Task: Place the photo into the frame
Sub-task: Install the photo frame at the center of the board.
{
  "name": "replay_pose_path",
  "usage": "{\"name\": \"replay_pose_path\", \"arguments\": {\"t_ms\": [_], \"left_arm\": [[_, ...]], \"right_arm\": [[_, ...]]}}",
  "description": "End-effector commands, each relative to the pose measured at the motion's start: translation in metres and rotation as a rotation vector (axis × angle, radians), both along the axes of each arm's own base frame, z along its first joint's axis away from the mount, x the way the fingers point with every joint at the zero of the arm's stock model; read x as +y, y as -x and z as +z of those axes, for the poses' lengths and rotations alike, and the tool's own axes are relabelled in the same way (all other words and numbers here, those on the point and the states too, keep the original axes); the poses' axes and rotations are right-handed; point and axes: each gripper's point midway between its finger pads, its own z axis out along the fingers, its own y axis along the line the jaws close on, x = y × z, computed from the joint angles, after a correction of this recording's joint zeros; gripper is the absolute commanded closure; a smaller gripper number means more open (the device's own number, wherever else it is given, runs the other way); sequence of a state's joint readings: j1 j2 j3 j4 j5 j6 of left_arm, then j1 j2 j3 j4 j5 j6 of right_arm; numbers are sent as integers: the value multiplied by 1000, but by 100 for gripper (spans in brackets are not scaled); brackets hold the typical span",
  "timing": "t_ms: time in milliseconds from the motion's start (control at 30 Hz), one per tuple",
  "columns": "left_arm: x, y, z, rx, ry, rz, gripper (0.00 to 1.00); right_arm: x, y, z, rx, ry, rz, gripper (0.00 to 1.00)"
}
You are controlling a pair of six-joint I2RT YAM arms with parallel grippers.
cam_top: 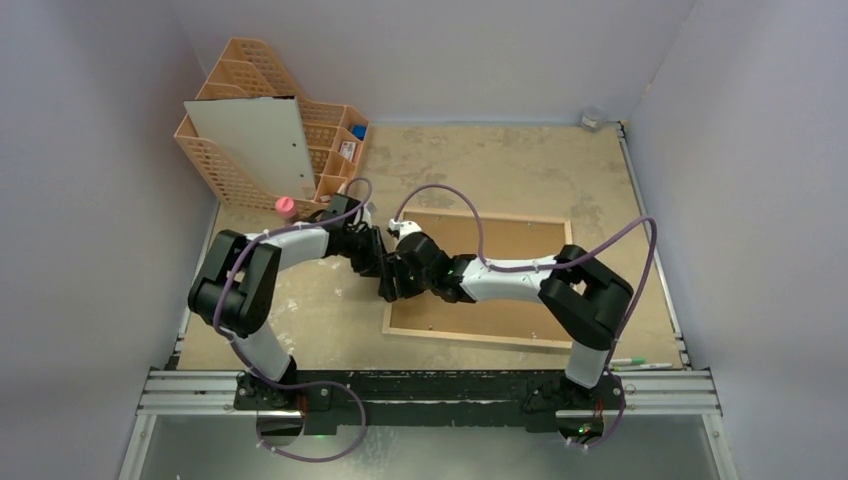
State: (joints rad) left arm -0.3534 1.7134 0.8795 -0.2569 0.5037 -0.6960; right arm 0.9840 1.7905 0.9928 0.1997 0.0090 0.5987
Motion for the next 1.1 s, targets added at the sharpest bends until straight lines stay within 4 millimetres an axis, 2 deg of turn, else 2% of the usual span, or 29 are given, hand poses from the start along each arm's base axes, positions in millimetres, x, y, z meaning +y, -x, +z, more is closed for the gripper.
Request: {"name": "replay_pose_path", "arguments": {"t_ms": [0, 167, 267, 467, 567, 767, 1067], "left_arm": [[10, -31, 39, -117, 22, 64, 70], [28, -41, 62, -184, -12, 133, 53], [44, -46, 69, -212, -60, 194, 49], [88, -33, 52, -171, -190, 320, 50], [101, -24, 47, -157, -187, 354, 51], [99, -10, 39, -140, -153, 339, 51], [95, -3, 31, -124, -131, 314, 53]], "right_arm": [[-9, -11, 10, -73, 163, -138, 35], [-10, -10, 5, -103, 295, -191, 32], [-11, -11, 1, -109, 352, -217, 31], [-10, -18, -7, -110, 425, -241, 31], [-8, -17, -12, -106, 441, -222, 31], [-1, -10, -24, -79, 464, -169, 39], [2, -4, -31, -35, 479, -144, 62]]}}
